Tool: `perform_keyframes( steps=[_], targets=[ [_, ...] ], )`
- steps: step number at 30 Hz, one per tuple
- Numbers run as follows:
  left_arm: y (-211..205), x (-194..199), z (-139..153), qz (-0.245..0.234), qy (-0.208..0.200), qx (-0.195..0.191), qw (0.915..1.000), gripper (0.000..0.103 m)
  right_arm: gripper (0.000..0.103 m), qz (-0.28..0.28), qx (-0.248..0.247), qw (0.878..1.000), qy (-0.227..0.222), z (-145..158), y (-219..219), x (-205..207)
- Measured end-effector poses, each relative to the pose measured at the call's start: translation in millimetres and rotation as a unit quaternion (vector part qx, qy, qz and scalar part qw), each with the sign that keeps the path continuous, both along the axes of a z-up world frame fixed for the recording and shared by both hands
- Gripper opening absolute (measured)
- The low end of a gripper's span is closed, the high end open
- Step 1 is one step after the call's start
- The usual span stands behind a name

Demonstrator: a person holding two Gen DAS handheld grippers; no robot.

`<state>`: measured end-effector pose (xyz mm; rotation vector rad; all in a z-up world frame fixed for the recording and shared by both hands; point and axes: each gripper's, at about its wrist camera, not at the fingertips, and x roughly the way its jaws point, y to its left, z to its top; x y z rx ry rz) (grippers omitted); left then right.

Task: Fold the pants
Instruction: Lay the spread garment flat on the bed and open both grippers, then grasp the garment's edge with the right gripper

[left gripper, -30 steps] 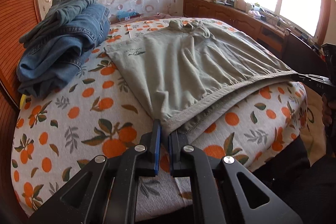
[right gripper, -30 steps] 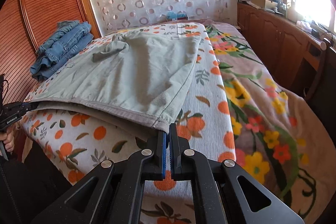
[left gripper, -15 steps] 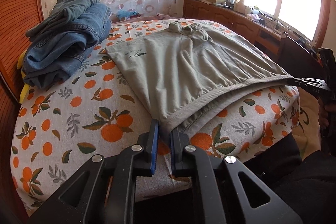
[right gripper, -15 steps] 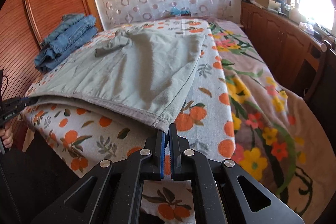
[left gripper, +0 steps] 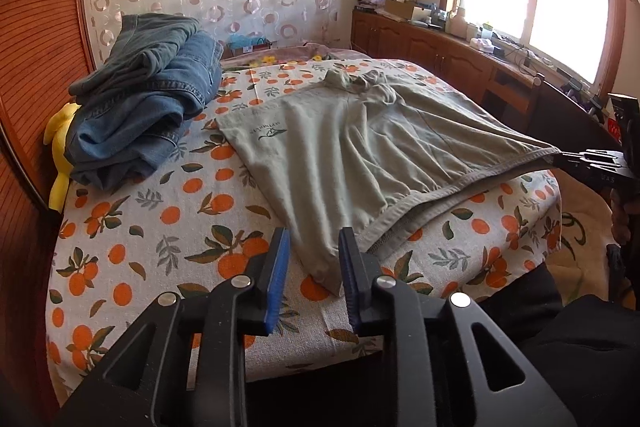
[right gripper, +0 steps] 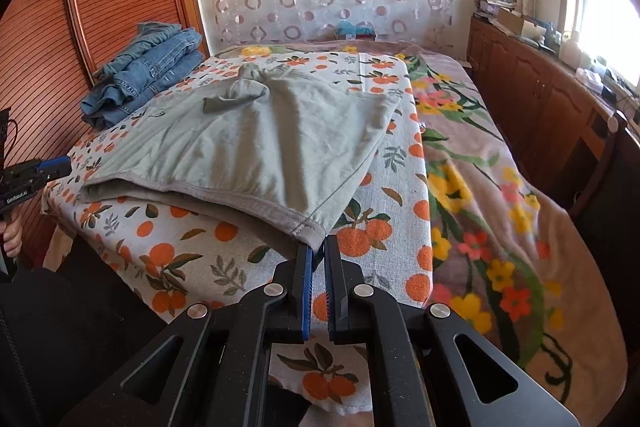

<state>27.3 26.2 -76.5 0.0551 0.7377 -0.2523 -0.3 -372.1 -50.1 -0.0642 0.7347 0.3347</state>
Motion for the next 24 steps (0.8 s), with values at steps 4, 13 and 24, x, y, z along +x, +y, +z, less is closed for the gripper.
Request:
perform_keyframes(
  steps=[4, 13, 24],
  targets=[
    [1.7, 1.6, 2.8, 0.002, -0.004, -0.011, 0.9999, 0.058, 0.009, -0.004, -0.007, 1.0, -0.012, 9.7, -2.5, -5.5],
    [-1.5, 23.4, -4.2, 0.011, 0.002, -0.017, 0.9998, 0.065, 0.031, -0.021, 0.016, 0.999, -0.022, 6.0, -4.6, -1.7],
    [-4.5, 38.1, -40.1, 0.016, 0.054, -0.007, 0.9984, 0.065, 0.032, -0.062, 0.023, 0.998, 0.024, -40.5, 2.9, 22.1]
  ],
)
